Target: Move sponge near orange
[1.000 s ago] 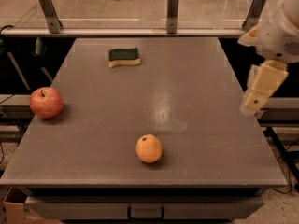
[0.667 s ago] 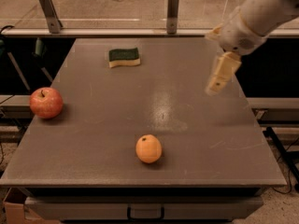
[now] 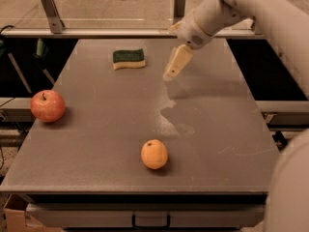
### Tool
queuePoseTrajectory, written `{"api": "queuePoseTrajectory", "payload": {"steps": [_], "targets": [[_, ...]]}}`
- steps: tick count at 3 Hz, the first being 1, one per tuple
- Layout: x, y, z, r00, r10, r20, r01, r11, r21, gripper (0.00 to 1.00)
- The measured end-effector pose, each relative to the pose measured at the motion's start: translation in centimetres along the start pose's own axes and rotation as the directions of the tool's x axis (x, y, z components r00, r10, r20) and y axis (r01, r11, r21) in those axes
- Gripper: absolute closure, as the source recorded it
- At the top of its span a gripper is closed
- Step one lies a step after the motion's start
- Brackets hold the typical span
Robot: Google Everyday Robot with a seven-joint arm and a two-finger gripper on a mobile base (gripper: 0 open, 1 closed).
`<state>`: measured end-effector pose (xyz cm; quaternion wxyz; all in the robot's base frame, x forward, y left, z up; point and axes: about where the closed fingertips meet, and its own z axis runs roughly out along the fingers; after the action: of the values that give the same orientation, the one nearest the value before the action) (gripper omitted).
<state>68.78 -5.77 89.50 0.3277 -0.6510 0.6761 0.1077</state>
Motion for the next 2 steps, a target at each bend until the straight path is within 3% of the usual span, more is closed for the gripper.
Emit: {"api": "queuePoseTrajectory", "payload": {"steps": [1, 2], "targets": [[-3.5, -2.9, 4.8, 0.995, 0.051, 0.089, -0.05, 0.9987, -0.009, 0.0], [-5.4, -4.7, 9.1, 0.981, 0.141, 0.134, -0.14, 0.99, -0.019, 0.0]]}}
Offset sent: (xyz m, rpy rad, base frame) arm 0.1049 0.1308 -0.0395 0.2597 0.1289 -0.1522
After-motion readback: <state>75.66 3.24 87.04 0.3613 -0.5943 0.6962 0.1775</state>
